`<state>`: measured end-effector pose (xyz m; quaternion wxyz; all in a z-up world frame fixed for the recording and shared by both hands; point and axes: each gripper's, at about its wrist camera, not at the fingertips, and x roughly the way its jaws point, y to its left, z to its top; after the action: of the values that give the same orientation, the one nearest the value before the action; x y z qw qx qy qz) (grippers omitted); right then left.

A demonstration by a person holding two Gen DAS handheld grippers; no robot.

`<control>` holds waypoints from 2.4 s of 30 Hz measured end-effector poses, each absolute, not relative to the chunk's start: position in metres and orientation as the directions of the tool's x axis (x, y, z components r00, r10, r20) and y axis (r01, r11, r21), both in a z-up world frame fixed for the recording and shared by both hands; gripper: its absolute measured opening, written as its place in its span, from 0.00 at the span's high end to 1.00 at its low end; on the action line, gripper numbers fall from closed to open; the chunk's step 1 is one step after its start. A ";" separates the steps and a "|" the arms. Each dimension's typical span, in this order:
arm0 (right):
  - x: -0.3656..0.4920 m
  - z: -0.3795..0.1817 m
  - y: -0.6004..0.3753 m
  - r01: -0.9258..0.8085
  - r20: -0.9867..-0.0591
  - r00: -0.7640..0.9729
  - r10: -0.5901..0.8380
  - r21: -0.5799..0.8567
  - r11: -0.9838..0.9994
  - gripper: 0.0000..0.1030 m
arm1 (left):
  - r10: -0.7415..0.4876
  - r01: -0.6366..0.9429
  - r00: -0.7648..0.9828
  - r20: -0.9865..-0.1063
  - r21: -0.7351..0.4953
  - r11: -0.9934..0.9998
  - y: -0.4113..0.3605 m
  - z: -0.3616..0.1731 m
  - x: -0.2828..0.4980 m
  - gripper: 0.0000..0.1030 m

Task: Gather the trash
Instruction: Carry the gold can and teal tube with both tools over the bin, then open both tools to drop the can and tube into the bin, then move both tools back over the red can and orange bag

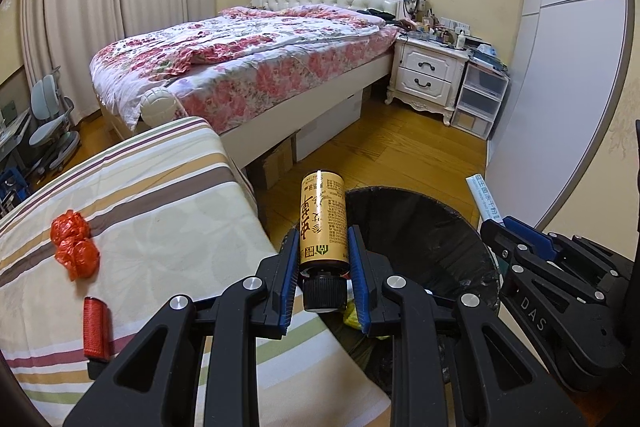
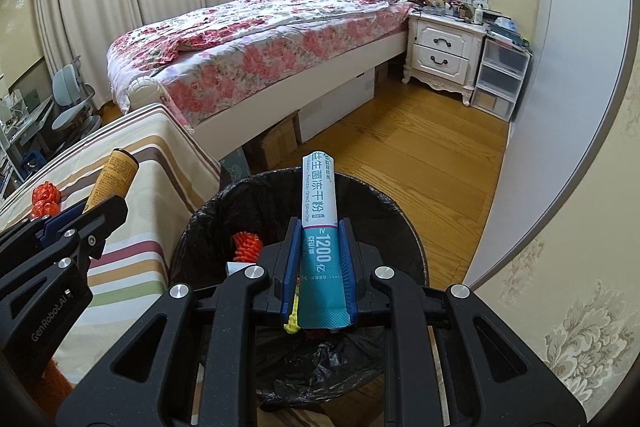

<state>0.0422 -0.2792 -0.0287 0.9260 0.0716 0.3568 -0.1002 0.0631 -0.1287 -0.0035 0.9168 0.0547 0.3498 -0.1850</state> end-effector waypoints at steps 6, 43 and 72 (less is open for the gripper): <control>0.047 -0.036 -0.290 0.250 -0.684 0.717 -0.135 0.072 0.966 0.82 | -0.285 0.373 0.677 -0.678 -0.019 0.928 -0.140 -0.016 0.077 0.76; 0.065 -0.056 -0.313 0.335 -0.702 0.683 -0.202 0.056 0.940 0.33 | -0.239 0.344 0.685 -0.688 0.017 0.939 -0.155 -0.034 0.084 0.24; 0.045 -0.040 -0.279 0.308 -0.688 0.698 -0.202 0.034 0.951 0.16 | -0.174 0.262 0.720 -0.672 0.031 0.965 -0.100 -0.018 0.054 0.19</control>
<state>0.0446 -0.2786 -0.0398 0.9183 0.0735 0.3633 -0.1388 0.0542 -0.1001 -0.0182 0.9253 0.0618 0.3551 -0.1178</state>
